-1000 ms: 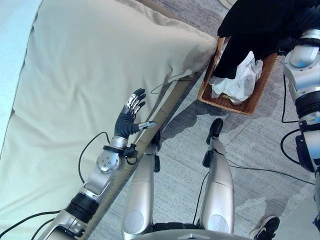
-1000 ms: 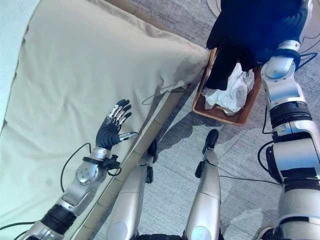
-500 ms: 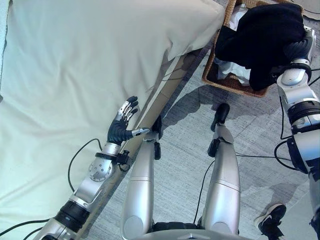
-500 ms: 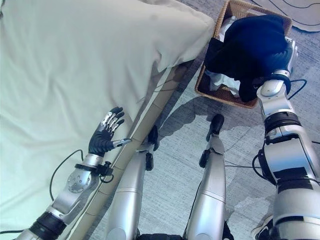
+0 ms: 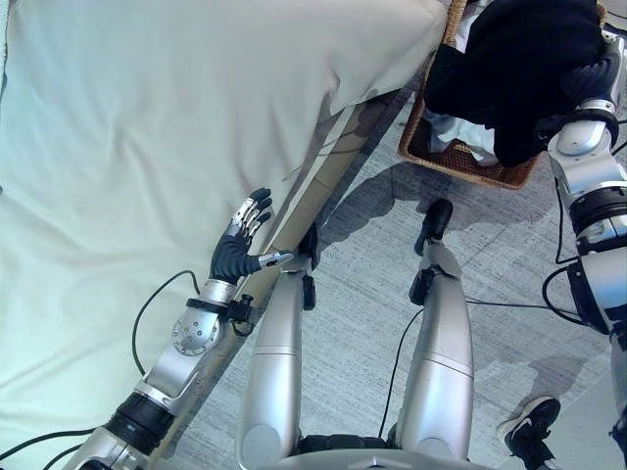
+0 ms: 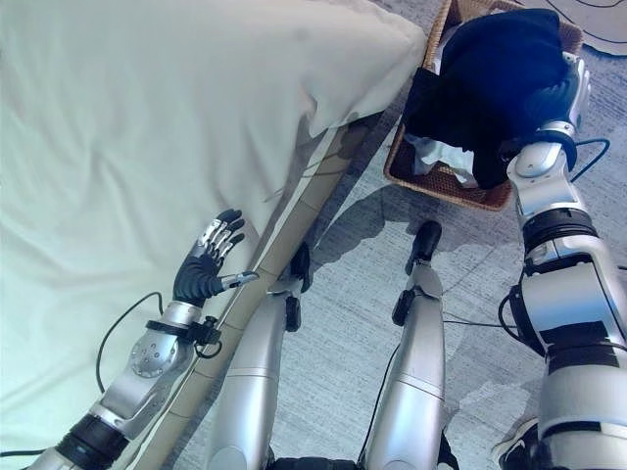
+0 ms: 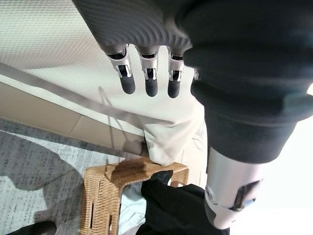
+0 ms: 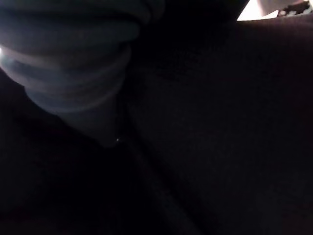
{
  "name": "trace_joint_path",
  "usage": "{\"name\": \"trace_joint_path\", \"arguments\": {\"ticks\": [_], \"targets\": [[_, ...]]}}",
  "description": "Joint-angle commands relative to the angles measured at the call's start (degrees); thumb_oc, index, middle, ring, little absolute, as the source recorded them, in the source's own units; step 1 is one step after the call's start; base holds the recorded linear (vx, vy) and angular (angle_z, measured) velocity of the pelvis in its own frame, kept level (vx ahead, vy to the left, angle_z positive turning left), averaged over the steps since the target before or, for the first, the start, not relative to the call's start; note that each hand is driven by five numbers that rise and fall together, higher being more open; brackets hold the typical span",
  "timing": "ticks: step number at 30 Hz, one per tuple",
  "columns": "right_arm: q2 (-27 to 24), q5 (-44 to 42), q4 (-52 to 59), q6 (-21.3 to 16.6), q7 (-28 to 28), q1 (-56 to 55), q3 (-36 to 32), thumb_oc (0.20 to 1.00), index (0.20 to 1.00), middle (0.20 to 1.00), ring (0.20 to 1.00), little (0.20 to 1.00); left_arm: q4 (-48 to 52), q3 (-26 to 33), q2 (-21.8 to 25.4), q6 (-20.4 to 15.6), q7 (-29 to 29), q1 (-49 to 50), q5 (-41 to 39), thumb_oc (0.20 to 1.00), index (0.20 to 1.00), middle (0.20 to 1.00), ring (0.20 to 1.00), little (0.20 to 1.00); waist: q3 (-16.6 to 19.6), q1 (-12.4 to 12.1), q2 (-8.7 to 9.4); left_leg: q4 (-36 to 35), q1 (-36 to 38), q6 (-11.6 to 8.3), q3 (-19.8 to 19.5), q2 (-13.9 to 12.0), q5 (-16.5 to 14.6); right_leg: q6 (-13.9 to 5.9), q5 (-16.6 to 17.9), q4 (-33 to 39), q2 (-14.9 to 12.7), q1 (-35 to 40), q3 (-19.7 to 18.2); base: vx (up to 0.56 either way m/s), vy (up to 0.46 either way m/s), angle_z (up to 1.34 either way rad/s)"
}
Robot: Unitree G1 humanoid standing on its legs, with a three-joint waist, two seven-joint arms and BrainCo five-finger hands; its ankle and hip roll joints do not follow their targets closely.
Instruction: Pick up clothes into the bucket
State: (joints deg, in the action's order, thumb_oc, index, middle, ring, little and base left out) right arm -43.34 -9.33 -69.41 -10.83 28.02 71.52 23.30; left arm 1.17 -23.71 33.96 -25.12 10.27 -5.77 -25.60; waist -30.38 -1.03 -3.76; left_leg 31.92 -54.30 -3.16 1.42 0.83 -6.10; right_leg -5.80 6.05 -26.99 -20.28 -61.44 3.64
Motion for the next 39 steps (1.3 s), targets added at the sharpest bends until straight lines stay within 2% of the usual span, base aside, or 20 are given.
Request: {"name": "trace_joint_path", "arguments": {"ticks": [1,14,15,16,17,18,19,23,29,30,34,35,39], "targets": [[-3.4,1.1,-1.0,-1.0,1.0,5.4,4.7,1.000,1.000,1.000,1.000,1.000,6.0,1.0,0.8,-3.1,0.2,3.1,0.7,1.000,1.000,1.000,1.000,1.000,1.5,0.8,-3.19,0.1,0.1,-0.35,-1.4,-1.3,-1.6,-4.12,-6.4,-7.3,0.9,1.8,-3.2,0.00,0.000,0.00],[-1.1,4.5,-2.2,0.3,0.7,4.4,6.1,1.000,1.000,1.000,1.000,1.000,5.9,1.3,0.7,-3.1,0.7,2.2,1.0,1.000,1.000,1.000,1.000,1.000,1.6,1.1,-2.88,-0.8,1.7,-0.39,-1.0,-1.5,-1.4,-4.17,-5.9,-5.6,1.1,3.8,-2.6,-0.01,0.000,0.00],[-0.8,4.6,-2.2,0.4,0.7,4.0,5.9,1.000,1.000,1.000,1.000,1.000,5.8,1.3,0.6,-3.1,0.7,1.9,1.1,1.000,1.000,1.000,1.000,1.000,1.4,1.3,-2.75,-1.4,1.4,-0.06,-0.5,-1.3,0.5,-3.71,-3.9,-4.6,1.0,3.6,-2.4,0.00,0.000,0.00],[-0.8,4.6,-2.2,0.4,0.6,3.9,5.9,1.000,1.000,1.000,1.000,1.000,5.8,1.3,0.6,-3.1,0.7,2.0,1.1,1.000,1.000,1.000,1.000,1.000,1.6,1.1,-2.84,-1.2,2.1,-0.40,-0.9,-1.4,-1.2,-4.20,-5.7,-5.4,1.2,4.1,-2.5,-0.08,0.002,-0.03],[-0.2,4.6,-2.1,0.3,0.5,3.0,5.3,1.000,1.000,1.000,1.000,1.000,5.7,1.3,0.4,-3.1,0.6,1.5,1.1,1.000,1.000,1.000,1.000,1.000,1.5,1.3,-2.58,-1.8,2.2,-0.10,-0.5,-1.4,0.6,-3.71,-3.9,-4.2,1.0,4.5,-2.2,0.08,-0.017,-0.04],[-0.1,4.6,-2.1,0.3,0.5,2.9,5.3,1.000,1.000,1.000,1.000,1.000,5.6,1.3,0.4,-3.1,0.6,1.5,1.1,1.000,1.000,1.000,1.000,1.000,1.8,1.2,-2.68,-1.6,3.0,-0.44,-0.9,-1.6,-1.2,-4.21,-5.7,-5.0,1.2,5.0,-2.3,-0.08,-0.020,-0.04],[0.8,4.5,-1.6,0.2,0.5,1.5,4.4,1.000,1.000,1.000,1.000,1.000,5.4,1.4,0.1,-3.1,0.5,1.0,1.0,1.000,1.000,1.000,1.000,1.000,1.6,1.4,-2.47,-2.3,3.4,-0.20,-0.5,-1.5,0.6,-3.75,-3.9,-3.8,1.0,5.8,-1.7,0.00,0.000,0.00],[1.9,4.4,-0.5,0.2,0.6,-0.8,2.9,1.000,1.000,1.000,1.000,1.000,4.9,1.6,-0.4,-3.1,0.2,0.4,0.7,1.000,1.000,1.000,1.000,1.000,1.8,1.5,-2.20,-3.8,5.9,-0.42,-0.7,-1.7,1.1,-3.88,-3.5,-2.4,1.2,8.4,-1.1,-0.02,-0.015,0.00],[4.0,3.4,10.5,-1.5,1.7,-7.9,-0.7,1.000,1.000,1.000,1.000,1.000,3.7,2.5,-1.9,-3.3,-0.1,-0.9,0.0,1.000,1.000,1.000,1.000,1.000,2.6,2.1,-1.12,-8.9,13.3,-1.02,-1.1,-2.3,2.4,-4.29,-2.4,2.4,1.4,16.2,1.0,0.03,-0.039,-0.03],[4.7,3.0,16.2,-2.6,1.9,-11.8,-2.8,1.000,1.000,1.000,1.000,1.000,3.1,2.9,-2.2,-3.3,-0.2,-1.0,0.0,1.000,1.000,1.000,1.000,1.000,3.1,2.3,-0.62,-10.7,16.3,-1.19,-1.4,-2.5,2.9,-4.47,-2.1,4.2,1.5,19.5,1.6,0.06,-0.059,0.05],[6.3,2.3,24.0,-3.8,1.5,-19.1,-6.6,1.000,1.000,1.000,1.000,1.000,1.7,3.5,-2.7,-3.4,-0.6,-0.6,-0.3,1.000,1.000,1.000,1.000,1.000,4.1,2.4,0.31,-14.0,21.8,-1.43,-2.0,-3.0,3.7,-4.72,-1.5,7.5,1.5,25.7,3.1,0.10,-0.068,0.00],[7.7,1.7,30.1,-5.1,1.1,-24.8,-9.6,1.000,1.000,1.000,1.000,1.000,0.0,4.0,-3.2,-3.1,-1.2,-0.1,-0.5,1.000,1.000,1.000,1.000,1.000,5.0,2.7,0.86,-16.1,25.2,-1.70,-2.3,-3.4,4.2,-4.97,-1.3,9.2,1.5,29.6,4.3,0.07,-0.055,0.07],[9.7,1.2,37.8,-6.9,-1.0,-34.1,-13.4,1.000,1.000,1.000,1.000,1.000,-1.7,5.4,-4.0,-2.7,-2.3,0.8,-0.6,1.000,1.000,1.000,1.000,1.000,6.0,2.8,1.61,-18.2,29.8,-1.94,-3.1,-3.9,4.6,-5.14,-1.2,11.6,1.4,35.4,6.2,0.11,-0.085,0.12]]}}
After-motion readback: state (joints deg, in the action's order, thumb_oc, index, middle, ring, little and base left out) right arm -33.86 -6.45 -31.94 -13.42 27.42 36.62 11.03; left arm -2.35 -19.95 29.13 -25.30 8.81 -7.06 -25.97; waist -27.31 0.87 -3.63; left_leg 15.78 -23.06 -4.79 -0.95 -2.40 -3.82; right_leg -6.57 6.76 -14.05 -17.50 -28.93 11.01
